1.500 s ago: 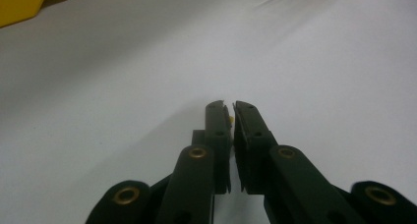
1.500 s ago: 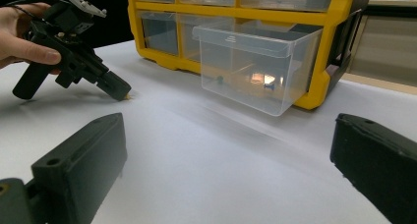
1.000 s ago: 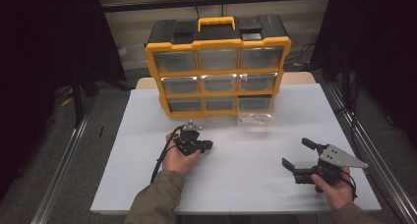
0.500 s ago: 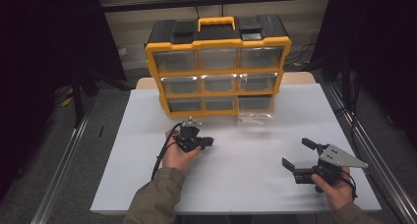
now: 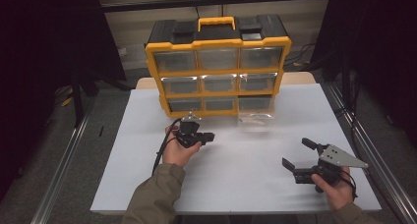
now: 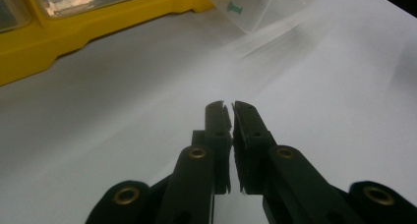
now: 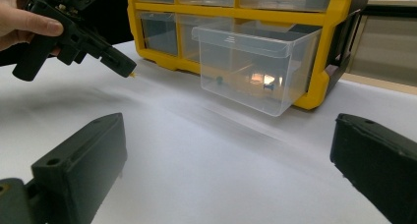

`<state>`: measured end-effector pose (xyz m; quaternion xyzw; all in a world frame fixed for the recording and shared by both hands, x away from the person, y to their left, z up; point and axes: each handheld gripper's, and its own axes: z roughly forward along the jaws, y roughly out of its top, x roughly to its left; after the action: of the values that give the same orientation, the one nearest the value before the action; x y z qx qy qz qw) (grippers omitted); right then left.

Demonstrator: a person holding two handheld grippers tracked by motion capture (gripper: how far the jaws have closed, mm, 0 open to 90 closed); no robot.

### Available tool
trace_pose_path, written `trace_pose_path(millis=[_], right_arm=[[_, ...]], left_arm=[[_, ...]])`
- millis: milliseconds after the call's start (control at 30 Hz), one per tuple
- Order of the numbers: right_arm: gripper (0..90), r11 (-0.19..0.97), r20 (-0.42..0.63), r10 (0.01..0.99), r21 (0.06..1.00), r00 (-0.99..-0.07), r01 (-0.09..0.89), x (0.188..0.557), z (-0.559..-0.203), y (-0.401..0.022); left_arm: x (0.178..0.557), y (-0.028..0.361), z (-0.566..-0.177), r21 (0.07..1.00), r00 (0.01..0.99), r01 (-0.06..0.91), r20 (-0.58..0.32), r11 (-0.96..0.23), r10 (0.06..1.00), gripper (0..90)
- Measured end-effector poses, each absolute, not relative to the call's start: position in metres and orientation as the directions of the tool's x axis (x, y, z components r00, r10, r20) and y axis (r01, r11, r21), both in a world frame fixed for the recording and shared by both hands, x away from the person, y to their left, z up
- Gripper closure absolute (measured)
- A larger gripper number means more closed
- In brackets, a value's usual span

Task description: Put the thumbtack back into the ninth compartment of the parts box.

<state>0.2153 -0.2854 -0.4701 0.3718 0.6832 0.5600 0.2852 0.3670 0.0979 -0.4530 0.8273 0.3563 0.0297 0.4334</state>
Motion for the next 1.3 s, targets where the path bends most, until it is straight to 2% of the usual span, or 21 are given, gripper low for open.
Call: trace_pose_path(millis=[1300], right_arm=[[0.0,0.098,0.026,0.827,0.977,-0.561,0.189,0.215,-0.47,-0.285]], left_arm=[[0.375,0.084,-0.427,0.752,0.754,0.556,-0.277,-0.354,0.596,85.6]])
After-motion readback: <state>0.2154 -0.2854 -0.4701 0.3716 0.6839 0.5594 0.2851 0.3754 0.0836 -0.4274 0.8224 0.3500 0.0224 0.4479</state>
